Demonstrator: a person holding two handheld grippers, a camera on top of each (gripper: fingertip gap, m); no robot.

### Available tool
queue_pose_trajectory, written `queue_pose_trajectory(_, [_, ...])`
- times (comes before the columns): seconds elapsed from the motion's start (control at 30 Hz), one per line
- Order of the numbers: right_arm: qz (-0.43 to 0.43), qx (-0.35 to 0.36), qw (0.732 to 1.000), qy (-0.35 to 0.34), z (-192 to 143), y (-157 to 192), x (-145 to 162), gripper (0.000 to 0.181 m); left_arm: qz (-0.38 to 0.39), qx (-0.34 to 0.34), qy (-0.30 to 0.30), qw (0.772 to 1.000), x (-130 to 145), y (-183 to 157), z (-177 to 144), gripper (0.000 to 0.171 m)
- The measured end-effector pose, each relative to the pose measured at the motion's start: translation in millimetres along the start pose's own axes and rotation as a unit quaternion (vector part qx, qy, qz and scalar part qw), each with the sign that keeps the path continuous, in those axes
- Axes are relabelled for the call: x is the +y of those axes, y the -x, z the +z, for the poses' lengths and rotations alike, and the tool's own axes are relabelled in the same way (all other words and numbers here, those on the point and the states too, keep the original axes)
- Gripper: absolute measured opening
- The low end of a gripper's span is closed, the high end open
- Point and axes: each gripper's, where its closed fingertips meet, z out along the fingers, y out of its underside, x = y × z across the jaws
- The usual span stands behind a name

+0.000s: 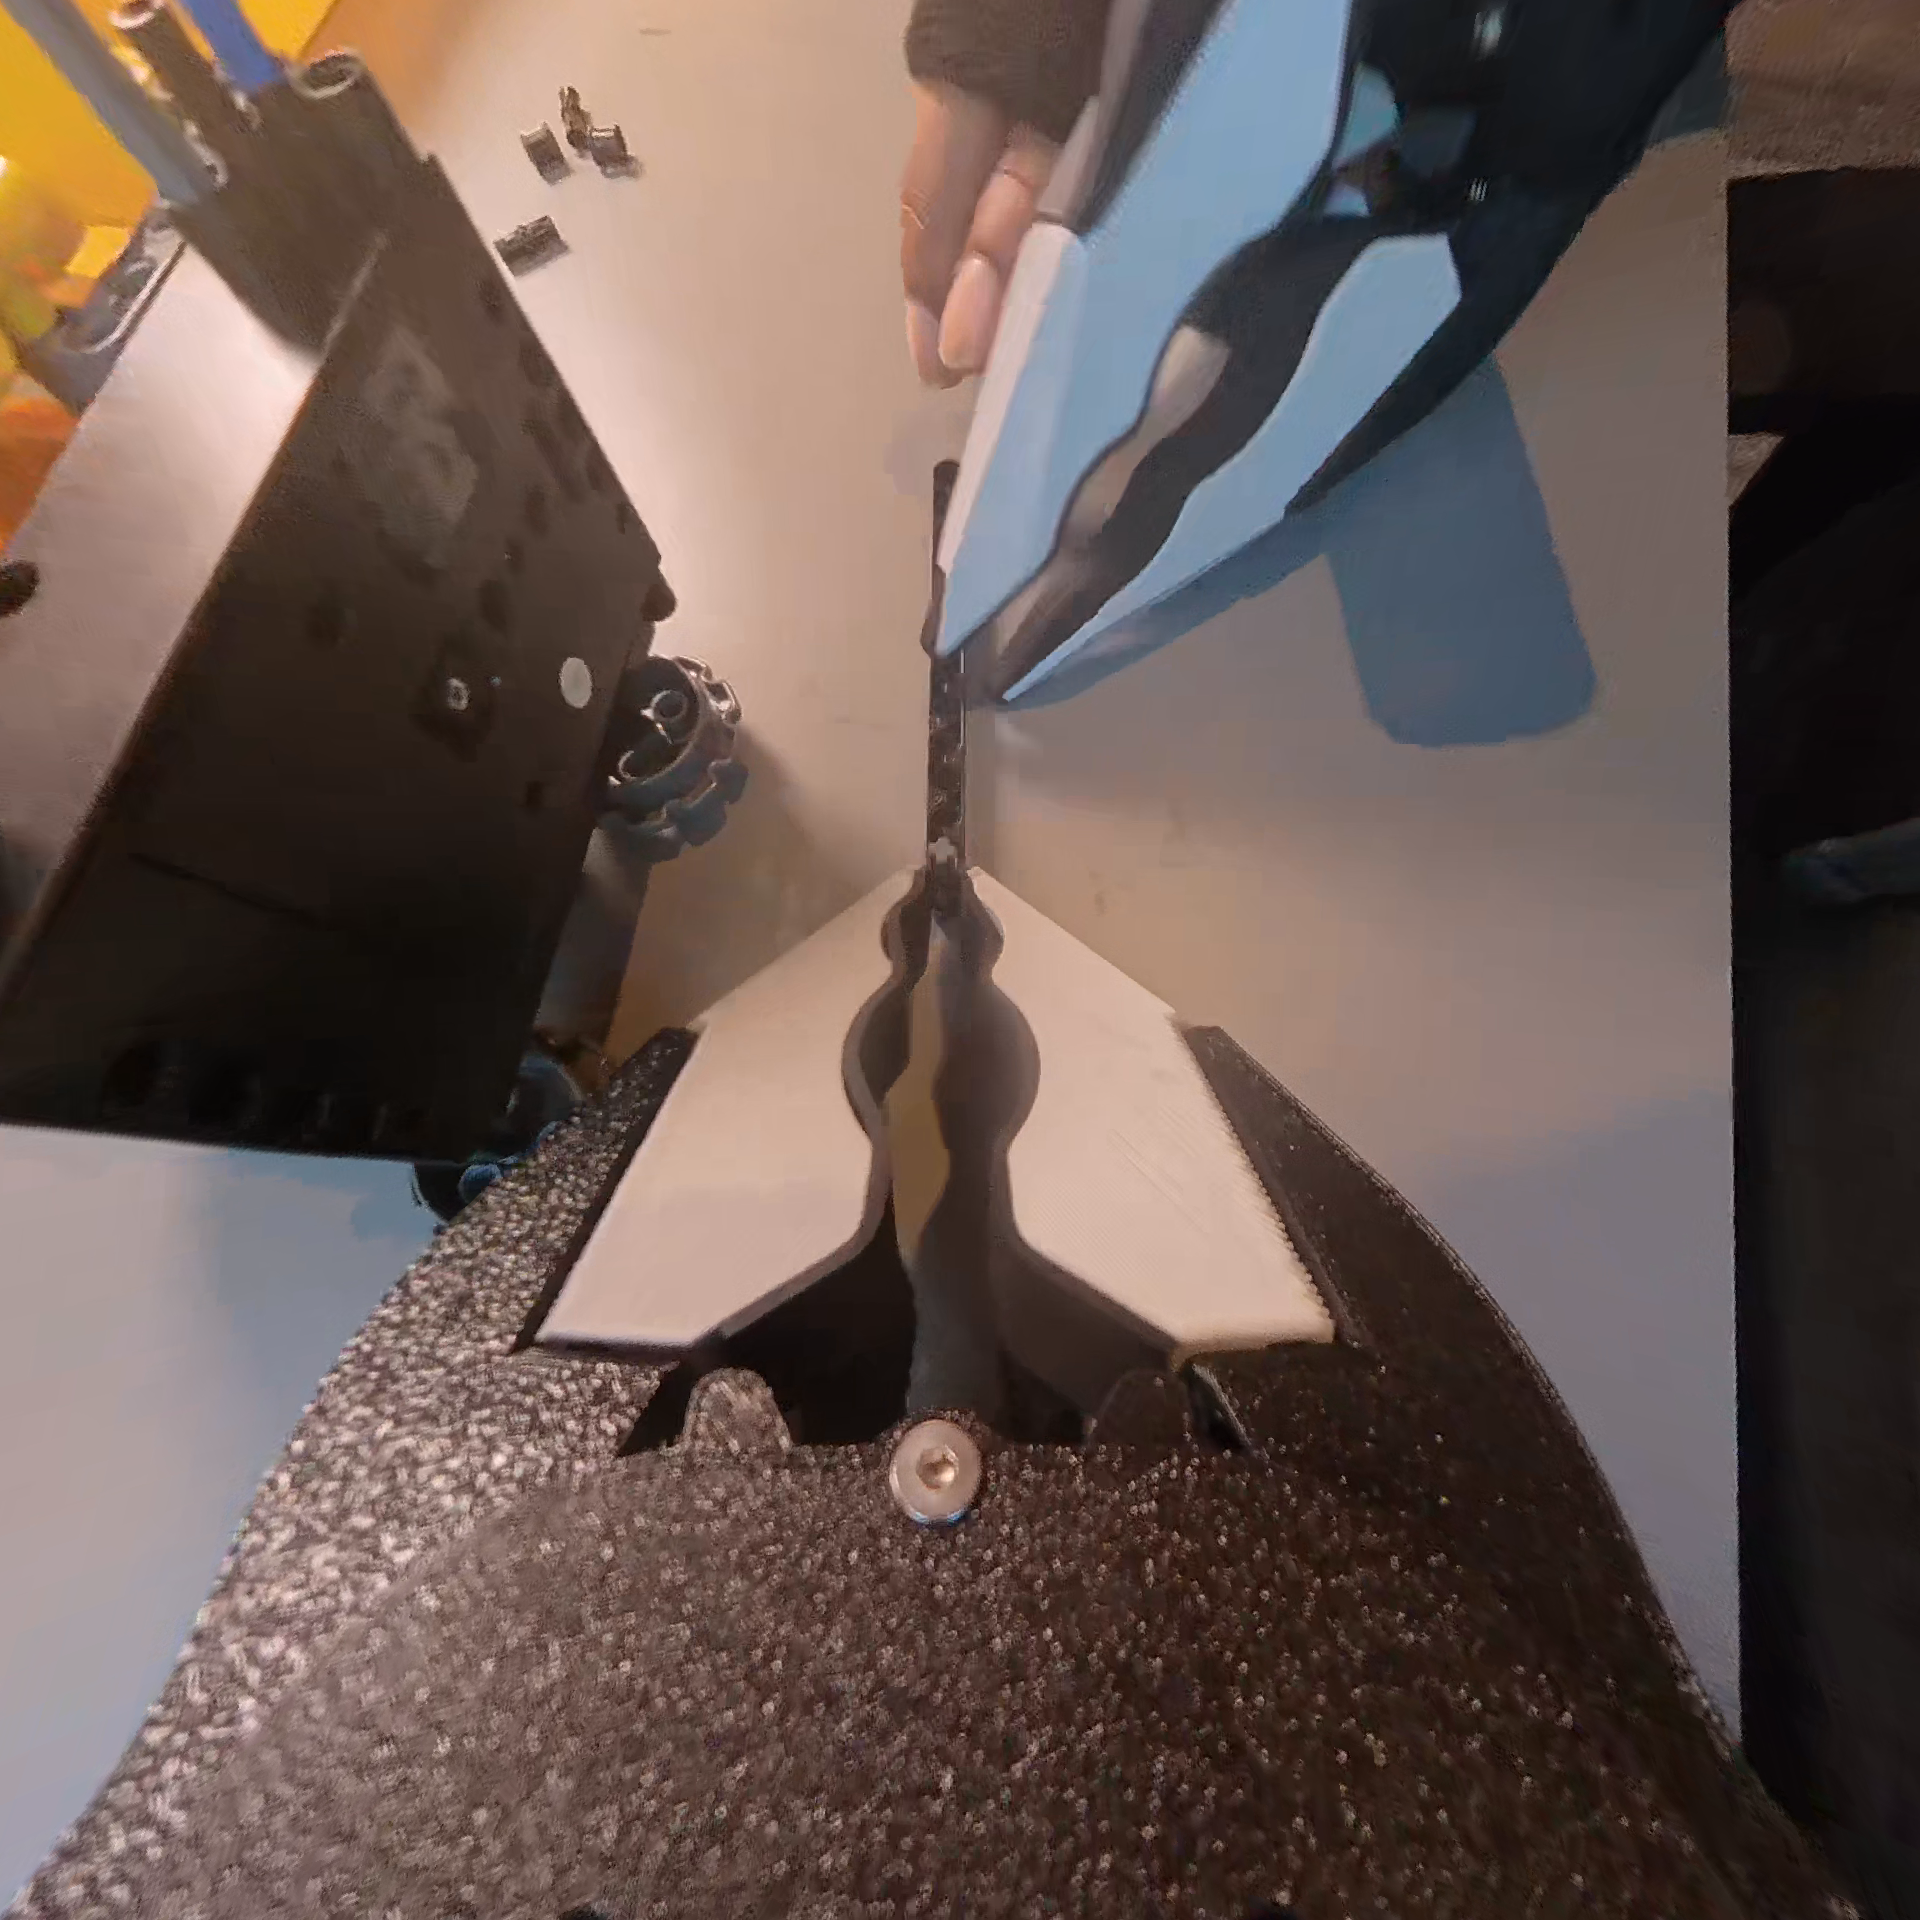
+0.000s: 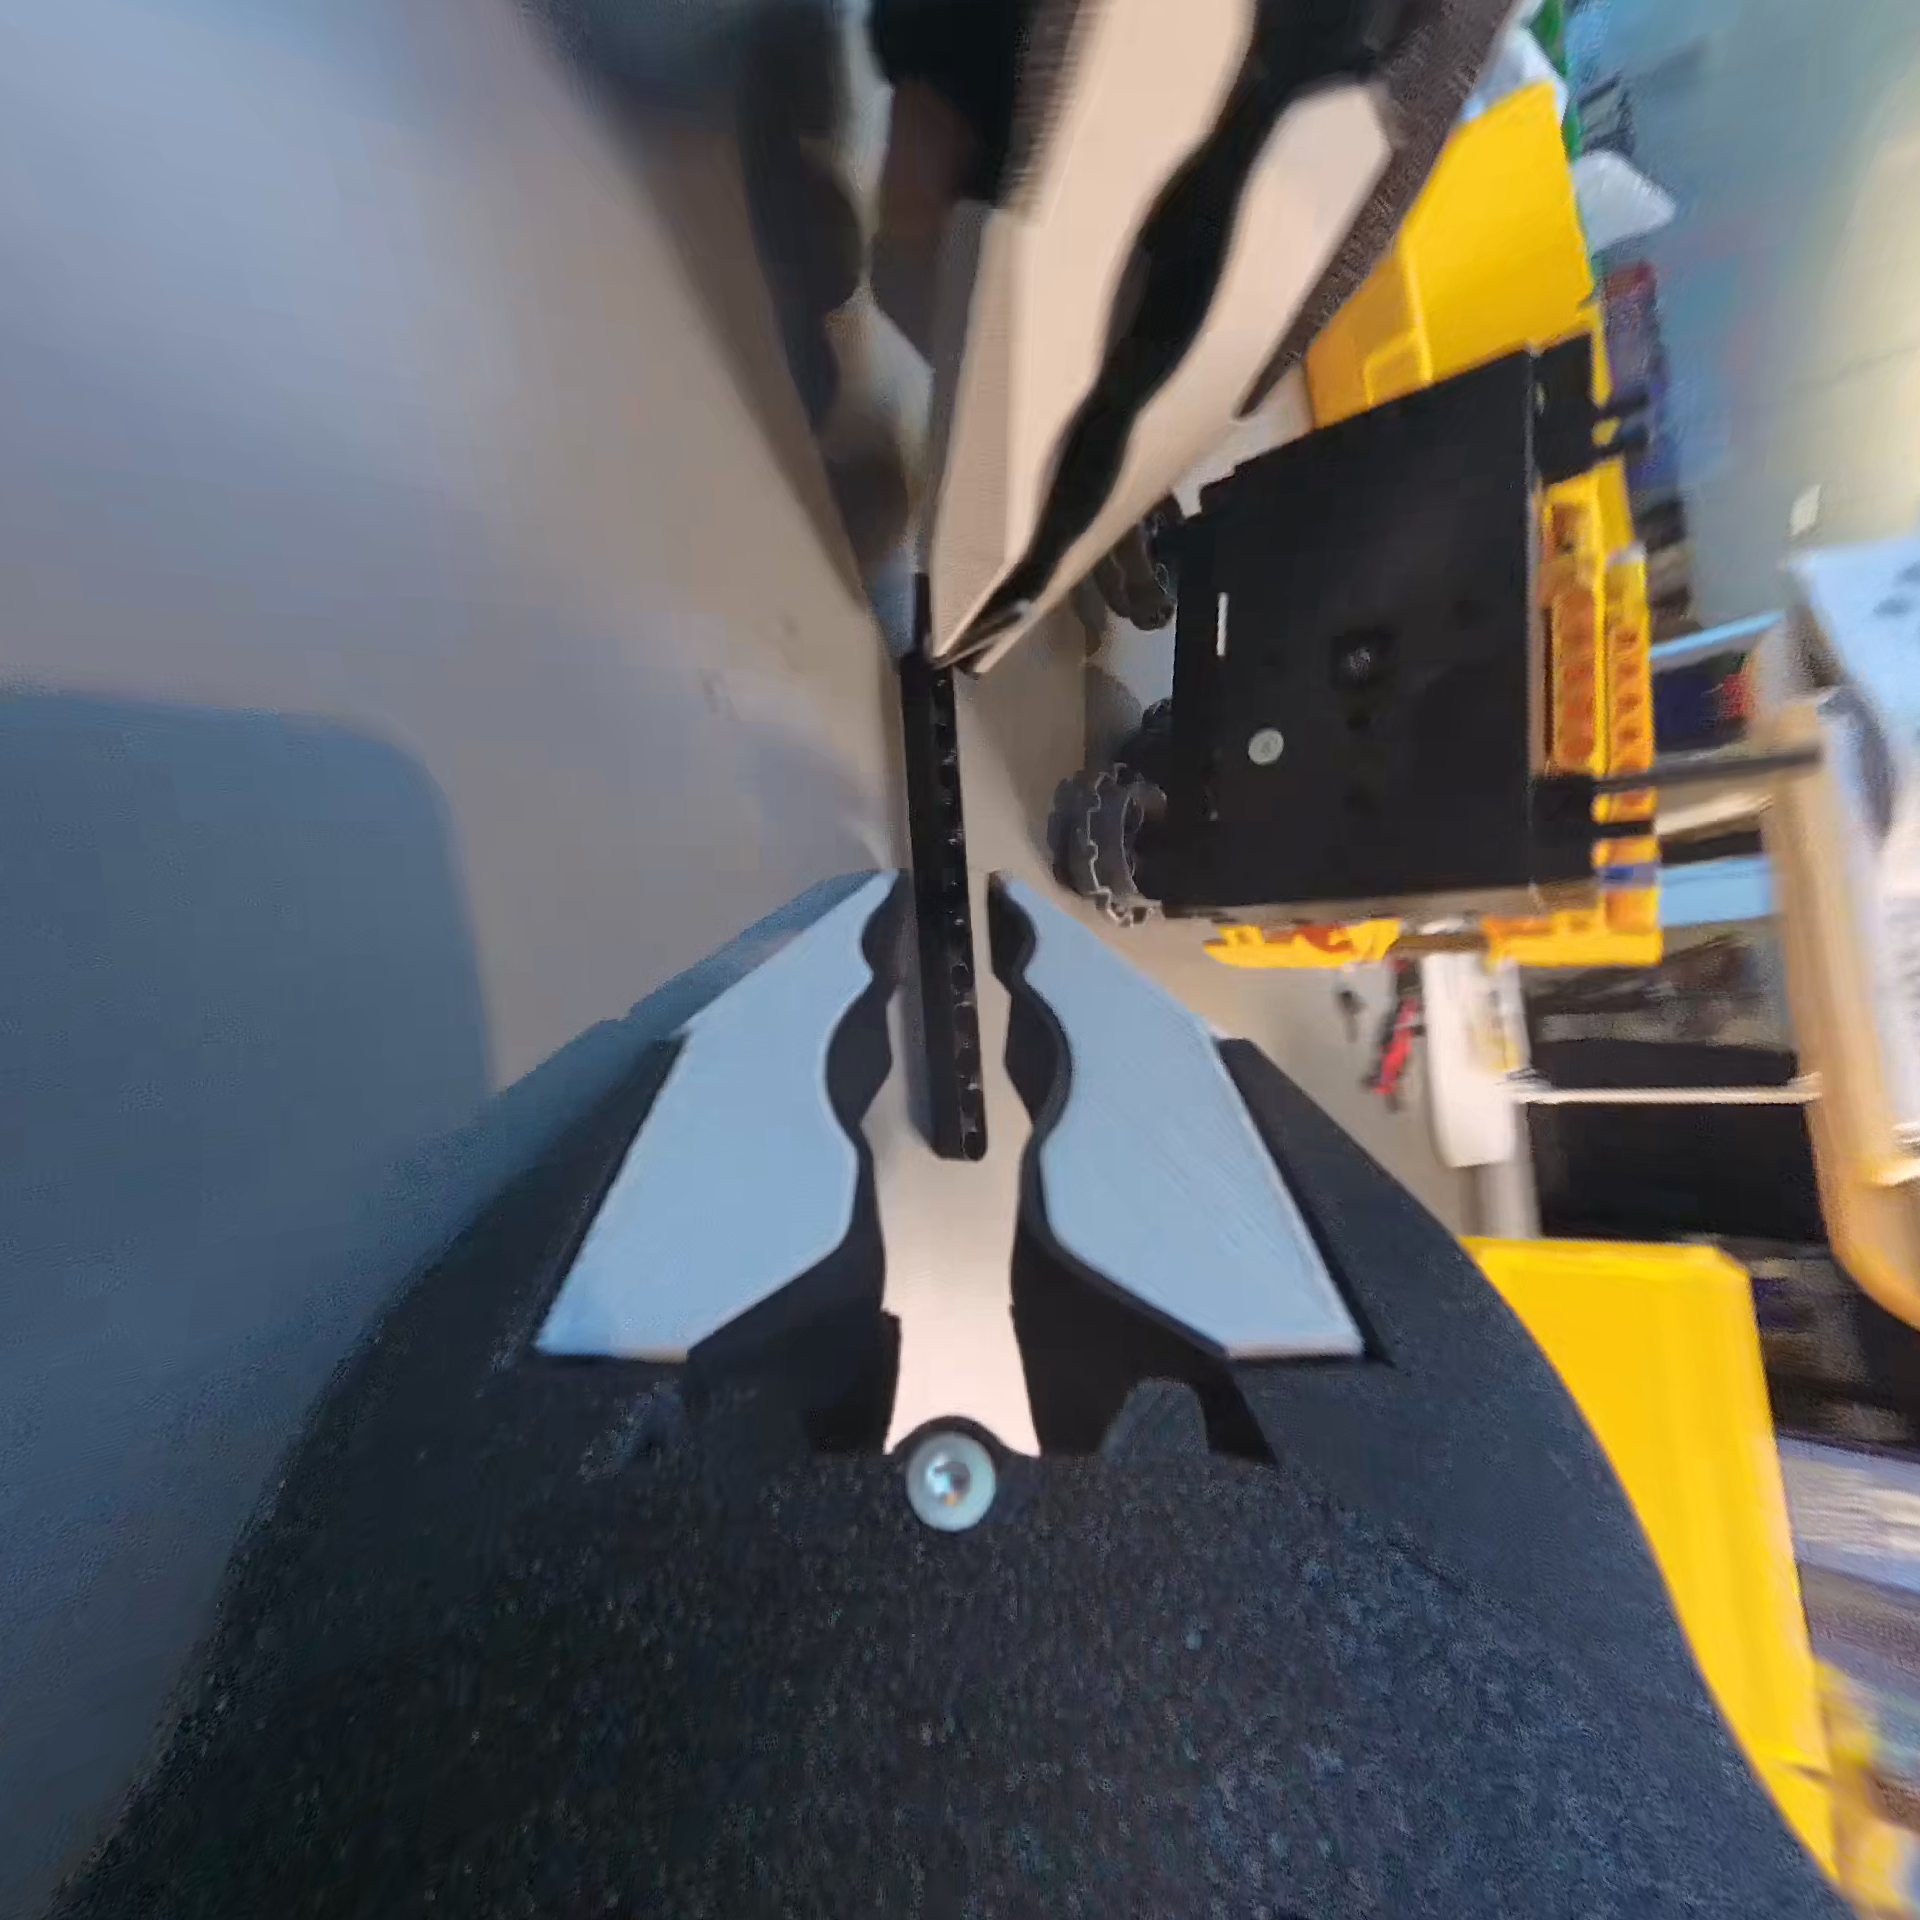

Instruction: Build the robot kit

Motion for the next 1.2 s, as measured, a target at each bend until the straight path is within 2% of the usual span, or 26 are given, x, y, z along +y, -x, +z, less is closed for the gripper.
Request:
queue_pose_trajectory(0.1, [0.143, -0.072, 0.987, -0.021, -7.9, 1.0, -1.5, 0.03, 0.028, -0.007, 0.005, 1.0, -0.4, -1.5, 0.5, 0.002])
queue_pose_trajectory(0.2, [0.236, -0.108, 0.966, -0.001, -10.0, -0.6, 10.5, 0.029, 0.036, 0.003, 0.007, 0.999, -0.3, -1.8, 0.5, 0.002])
queue_pose_trajectory(0.3, [0.29, -0.149, 0.945, 0.009, -10.7, 4.8, 15.6, 0.029, 0.041, 0.023, 0.009, 0.999, 0.2, -2.8, -0.1, 0.002])
queue_pose_trajectory(0.37, [0.312, -0.171, 0.934, 0.012, -11.3, 7.0, 14.9, 0.027, 0.043, 0.042, 0.01, 0.998, 1.0, -3.0, -1.1, 0.001])
queue_pose_trajectory(0.5, [0.319, -0.198, 0.926, 0.028, -11.8, 10.2, 14.2, 0.01, 0.036, 0.066, 0.009, 0.997, 1.4, -1.6, -1.7, 0.002])
queue_pose_trajectory(0.73, [0.336, -0.219, 0.915, 0.044, -12.1, 12.1, 15.1, 0.011, 0.027, 0.071, 0.007, 0.997, 0.7, -0.4, -0.7, 0.002])
queue_pose_trajectory(0.9, [0.376, -0.204, 0.904, -0.007, -23.7, -2.8, 10.8, 0.029, 0.017, 0.069, -0.019, 0.997, -5.4, -1.3, -11.0, 0.006])
queue_pose_trajectory(1.0, [0.416, -0.159, 0.894, -0.04, -38.1, -25.5, 18.7, 0.031, 0.007, 0.054, -0.052, 0.997, -13.0, 3.7, -26.3, 0.012])
queue_pose_trajectory(1.1, [0.45, -0.077, 0.889, -0.028, -49.1, -49.0, 49.8, 0.031, -0.008, 0.03, -0.104, 0.994, -25.4, 14.6, -48.0, 0.018])
queue_pose_trajectory(1.2, [0.483, 0.003, 0.875, 0.02, -58.1, -62.5, 93.5, 0.031, -0.028, -0.015, -0.172, 0.985, -39.2, 39.0, -76.8, 0.024])
